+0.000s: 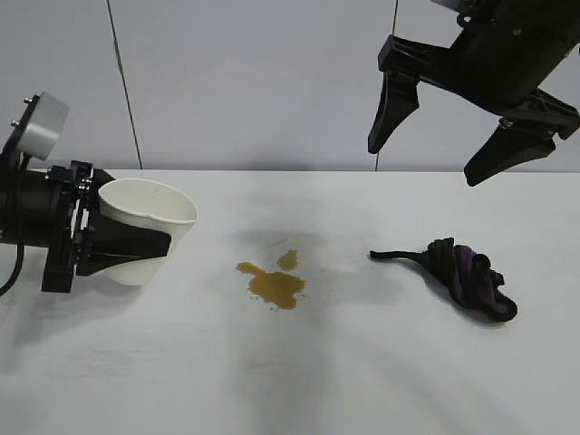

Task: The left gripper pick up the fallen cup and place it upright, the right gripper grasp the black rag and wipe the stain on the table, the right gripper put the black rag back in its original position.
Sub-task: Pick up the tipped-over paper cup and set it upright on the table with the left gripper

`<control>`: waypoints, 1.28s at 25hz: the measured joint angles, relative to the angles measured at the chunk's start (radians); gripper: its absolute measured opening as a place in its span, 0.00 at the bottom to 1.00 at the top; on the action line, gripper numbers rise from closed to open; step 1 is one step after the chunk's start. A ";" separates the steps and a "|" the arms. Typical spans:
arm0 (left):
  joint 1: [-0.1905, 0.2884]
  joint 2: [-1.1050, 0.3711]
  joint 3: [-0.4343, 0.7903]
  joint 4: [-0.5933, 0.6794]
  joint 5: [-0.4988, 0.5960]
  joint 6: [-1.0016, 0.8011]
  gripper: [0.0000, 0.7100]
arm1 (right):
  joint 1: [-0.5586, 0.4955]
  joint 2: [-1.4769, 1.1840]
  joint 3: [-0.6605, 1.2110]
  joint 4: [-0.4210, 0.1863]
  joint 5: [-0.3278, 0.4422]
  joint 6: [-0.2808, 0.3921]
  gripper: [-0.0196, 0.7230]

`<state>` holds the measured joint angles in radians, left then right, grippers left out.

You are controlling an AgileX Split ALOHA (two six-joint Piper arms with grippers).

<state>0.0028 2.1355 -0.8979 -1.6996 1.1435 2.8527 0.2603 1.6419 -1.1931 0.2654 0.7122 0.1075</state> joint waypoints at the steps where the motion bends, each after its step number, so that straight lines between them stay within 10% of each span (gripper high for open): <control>1: 0.000 0.011 0.000 0.000 0.000 0.004 0.55 | 0.000 0.000 0.000 0.000 -0.001 0.000 0.95; 17: -0.063 0.088 -0.047 -0.008 -0.003 0.014 0.54 | 0.000 0.000 0.000 0.000 -0.022 0.000 0.95; 24: -0.070 0.088 -0.047 -0.008 -0.003 0.014 0.90 | 0.000 0.000 0.000 0.000 -0.022 0.000 0.95; 32: -0.070 0.040 -0.035 -0.008 -0.004 -0.141 0.97 | 0.000 0.000 0.000 0.000 -0.022 0.000 0.95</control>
<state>-0.0674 2.1755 -0.9330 -1.7071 1.1395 2.7113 0.2603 1.6419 -1.1931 0.2654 0.6901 0.1075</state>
